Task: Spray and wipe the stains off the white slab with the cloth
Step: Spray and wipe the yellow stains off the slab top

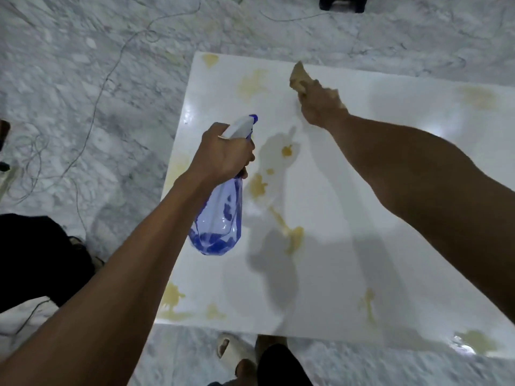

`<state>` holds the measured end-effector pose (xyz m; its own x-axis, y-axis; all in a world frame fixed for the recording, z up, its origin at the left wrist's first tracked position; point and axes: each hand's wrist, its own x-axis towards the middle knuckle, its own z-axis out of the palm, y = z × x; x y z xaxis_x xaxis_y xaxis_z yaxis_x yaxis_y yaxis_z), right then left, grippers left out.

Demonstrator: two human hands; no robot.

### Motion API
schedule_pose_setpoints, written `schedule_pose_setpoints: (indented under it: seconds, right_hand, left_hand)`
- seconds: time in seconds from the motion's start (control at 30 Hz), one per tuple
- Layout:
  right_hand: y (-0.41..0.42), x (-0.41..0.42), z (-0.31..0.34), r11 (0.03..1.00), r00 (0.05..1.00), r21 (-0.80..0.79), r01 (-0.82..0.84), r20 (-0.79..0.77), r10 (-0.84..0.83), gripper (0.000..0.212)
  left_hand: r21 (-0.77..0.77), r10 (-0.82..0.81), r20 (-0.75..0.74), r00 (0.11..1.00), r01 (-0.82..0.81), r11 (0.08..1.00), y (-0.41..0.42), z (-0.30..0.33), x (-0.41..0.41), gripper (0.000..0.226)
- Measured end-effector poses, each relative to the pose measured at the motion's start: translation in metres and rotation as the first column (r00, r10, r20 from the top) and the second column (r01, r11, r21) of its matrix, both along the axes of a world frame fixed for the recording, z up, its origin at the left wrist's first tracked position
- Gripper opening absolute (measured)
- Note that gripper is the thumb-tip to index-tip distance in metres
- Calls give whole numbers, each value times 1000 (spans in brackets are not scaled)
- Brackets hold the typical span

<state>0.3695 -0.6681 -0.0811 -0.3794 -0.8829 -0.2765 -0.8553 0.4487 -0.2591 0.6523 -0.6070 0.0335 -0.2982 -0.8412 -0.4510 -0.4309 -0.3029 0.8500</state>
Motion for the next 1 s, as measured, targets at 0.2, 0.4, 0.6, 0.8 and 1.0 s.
schedule_pose_setpoints:
  seconds: [0.2,0.4,0.6,0.8,1.0]
  right_hand:
    - [25,23,-57,996,1000,84,-14,-15,16,58]
    - [120,89,-53,990,1000,143,-18,-7,19,59]
    - [251,178,-45,984,1000,178,-27,-8,29,61]
    - [364,265,-29,971,994,236,-25,105,0,58]
    - [343,245,36,962,854,130,240,443,-273,46]
  left_hand:
    - [44,-13,33,999,12,999,-15,-16,-5,32]
    - [97,-71,71,995,64,993,25,-7,23,30]
    - [98,-170,45,984,165,981,93,9,74,42]
    - [133,-225,64,972,215,967,153,15,119,34]
    - [124,-260,101,960,248,961,167,17,126,32]
